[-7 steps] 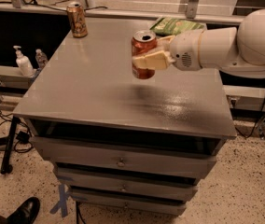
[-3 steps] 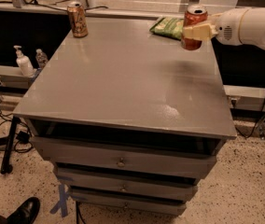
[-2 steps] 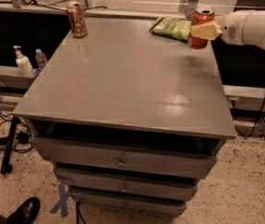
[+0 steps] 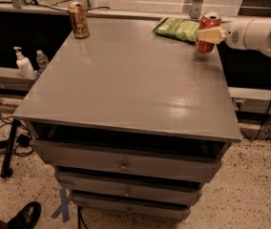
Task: Move coke can near green jalapeno chip bag
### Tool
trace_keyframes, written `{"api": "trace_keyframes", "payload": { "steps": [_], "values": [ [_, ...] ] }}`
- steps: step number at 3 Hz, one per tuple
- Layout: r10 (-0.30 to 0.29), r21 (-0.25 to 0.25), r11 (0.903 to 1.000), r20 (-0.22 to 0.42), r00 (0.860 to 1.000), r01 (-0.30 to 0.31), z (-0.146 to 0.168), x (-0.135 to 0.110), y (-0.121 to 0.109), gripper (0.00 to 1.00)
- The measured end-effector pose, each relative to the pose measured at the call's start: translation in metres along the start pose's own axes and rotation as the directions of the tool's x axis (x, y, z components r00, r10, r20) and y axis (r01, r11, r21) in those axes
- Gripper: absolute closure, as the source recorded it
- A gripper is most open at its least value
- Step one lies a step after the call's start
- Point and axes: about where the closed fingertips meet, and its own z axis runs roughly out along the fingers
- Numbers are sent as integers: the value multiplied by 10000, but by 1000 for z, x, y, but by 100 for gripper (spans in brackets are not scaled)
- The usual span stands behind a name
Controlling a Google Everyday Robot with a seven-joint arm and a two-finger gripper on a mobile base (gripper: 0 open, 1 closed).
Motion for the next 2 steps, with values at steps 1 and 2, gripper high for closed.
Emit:
{"api": "trace_keyframes", "payload": {
  "steps": [1,2],
  "values": [
    [238,-284,9993,76,9997,-236,16,4,-2,82],
    [476,-548,9974,159,9987,-466,28,4,0,58]
  ]
}}
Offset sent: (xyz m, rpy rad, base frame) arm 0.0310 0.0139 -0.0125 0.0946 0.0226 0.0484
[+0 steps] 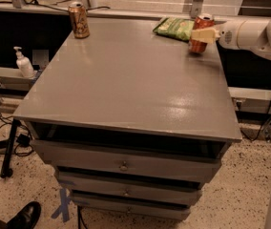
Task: Move coke can near green jalapeno chip bag
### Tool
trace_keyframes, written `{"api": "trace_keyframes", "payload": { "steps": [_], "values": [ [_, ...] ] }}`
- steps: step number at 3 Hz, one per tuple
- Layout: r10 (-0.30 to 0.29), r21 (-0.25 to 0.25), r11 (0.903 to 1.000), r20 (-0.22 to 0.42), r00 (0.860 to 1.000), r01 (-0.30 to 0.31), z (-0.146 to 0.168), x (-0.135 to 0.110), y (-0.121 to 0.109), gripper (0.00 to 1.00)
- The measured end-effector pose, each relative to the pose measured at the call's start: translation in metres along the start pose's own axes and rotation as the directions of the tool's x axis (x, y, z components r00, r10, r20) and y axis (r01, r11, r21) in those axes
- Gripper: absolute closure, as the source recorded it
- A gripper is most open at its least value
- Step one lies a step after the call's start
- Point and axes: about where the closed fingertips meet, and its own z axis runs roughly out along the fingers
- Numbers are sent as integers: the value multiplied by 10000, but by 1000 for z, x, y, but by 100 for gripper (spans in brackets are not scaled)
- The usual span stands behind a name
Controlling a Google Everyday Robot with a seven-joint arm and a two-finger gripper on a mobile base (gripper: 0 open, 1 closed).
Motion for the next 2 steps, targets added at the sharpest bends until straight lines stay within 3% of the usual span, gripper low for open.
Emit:
{"api": "trace_keyframes", "payload": {
  "steps": [2],
  "values": [
    [217,-238,9995,58,9997,-216,10,0,2,12]
  ]
}}
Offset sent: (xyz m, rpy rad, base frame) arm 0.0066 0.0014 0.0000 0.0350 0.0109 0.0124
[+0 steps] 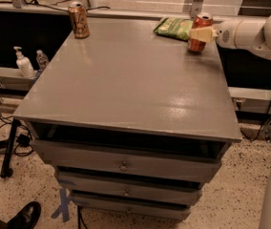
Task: Move coke can near green jalapeno chip bag
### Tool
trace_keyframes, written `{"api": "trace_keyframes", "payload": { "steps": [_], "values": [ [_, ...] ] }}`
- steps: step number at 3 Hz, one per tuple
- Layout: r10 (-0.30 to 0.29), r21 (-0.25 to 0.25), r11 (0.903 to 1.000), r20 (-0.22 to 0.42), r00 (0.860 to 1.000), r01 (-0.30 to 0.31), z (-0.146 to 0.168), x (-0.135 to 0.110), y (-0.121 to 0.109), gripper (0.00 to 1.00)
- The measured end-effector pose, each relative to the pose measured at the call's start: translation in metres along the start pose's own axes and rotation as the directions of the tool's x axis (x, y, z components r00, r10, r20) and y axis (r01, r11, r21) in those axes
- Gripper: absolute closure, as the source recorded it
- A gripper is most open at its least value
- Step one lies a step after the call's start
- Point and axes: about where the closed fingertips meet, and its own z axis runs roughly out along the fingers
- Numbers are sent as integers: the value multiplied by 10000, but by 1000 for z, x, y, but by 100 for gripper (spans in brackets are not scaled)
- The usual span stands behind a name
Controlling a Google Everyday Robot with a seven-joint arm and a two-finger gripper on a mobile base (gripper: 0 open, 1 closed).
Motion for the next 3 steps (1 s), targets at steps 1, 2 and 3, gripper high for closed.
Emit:
{"api": "trace_keyframes", "payload": {
  "steps": [1,2,3],
  "values": [
    [42,-76,10000,-29,10000,-42,0,1,1,0],
    [50,-89,9999,-38,10000,-50,-1,1,1,0],
    [-36,-106,9999,49,10000,36,-15,-2,5,0]
  ]
}}
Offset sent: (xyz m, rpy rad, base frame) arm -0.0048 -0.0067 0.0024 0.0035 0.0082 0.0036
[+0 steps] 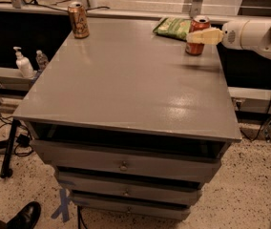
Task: Move coke can near green jalapeno chip bag
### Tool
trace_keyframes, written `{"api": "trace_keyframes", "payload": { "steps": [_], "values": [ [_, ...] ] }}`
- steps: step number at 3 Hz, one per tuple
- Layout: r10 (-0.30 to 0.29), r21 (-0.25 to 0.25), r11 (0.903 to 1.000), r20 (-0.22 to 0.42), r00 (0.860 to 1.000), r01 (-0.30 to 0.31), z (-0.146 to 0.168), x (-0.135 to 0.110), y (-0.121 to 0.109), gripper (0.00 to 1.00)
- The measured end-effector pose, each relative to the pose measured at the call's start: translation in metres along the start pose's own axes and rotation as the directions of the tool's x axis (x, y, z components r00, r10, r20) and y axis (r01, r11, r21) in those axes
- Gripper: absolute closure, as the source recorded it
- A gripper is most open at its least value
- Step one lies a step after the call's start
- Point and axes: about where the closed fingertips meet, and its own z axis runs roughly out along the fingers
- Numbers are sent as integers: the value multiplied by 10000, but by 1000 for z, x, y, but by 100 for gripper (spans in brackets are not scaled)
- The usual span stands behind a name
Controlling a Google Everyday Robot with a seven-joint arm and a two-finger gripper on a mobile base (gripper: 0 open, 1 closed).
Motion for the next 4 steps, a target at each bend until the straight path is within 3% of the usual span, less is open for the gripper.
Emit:
{"api": "trace_keyframes", "payload": {
  "steps": [1,2,3,4],
  "values": [
    [-340,387,9987,262,9991,330,-40,-10,1,0],
    [-1007,759,9925,700,9924,954,-101,-23,17,0],
    [-1931,928,9784,914,9769,1847,-163,-40,40,0],
    [-2046,1073,9750,914,9746,1946,-175,-40,37,0]
  ]
}}
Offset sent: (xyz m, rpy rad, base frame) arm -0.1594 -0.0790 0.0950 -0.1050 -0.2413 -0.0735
